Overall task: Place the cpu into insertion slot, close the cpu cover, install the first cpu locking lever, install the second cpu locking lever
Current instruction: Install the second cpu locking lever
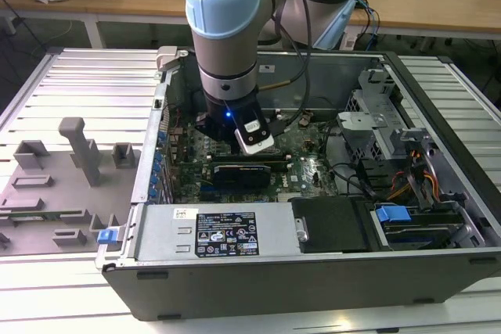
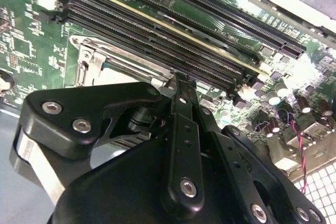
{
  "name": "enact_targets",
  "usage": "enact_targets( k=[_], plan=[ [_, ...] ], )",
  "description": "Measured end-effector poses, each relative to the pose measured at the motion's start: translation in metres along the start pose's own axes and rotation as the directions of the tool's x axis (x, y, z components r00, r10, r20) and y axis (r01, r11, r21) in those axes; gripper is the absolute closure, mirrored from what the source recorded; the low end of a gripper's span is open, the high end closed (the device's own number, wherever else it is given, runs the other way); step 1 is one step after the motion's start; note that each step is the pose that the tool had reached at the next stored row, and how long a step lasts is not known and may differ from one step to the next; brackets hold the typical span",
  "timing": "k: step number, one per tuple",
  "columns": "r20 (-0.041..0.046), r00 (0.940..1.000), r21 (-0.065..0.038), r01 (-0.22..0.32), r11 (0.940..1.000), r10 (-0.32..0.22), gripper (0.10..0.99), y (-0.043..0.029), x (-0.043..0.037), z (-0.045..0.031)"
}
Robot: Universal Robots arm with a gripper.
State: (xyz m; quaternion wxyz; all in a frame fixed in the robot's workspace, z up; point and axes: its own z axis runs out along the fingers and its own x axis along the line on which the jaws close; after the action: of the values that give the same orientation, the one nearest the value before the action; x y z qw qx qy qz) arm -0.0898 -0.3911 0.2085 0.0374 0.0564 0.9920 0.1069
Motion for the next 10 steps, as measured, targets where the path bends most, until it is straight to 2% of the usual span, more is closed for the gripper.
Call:
enact_targets(
  k=[2,10],
  plan=[
    [-0.0015,1.0000,-0.016,-0.001,0.9999,0.001,0.980,-0.0001,0.0020,0.0047],
    [-0.0019,1.0000,-0.019,-0.002,0.9998,0.002,0.980,0.0027,0.0071,0.0105]
  ],
)
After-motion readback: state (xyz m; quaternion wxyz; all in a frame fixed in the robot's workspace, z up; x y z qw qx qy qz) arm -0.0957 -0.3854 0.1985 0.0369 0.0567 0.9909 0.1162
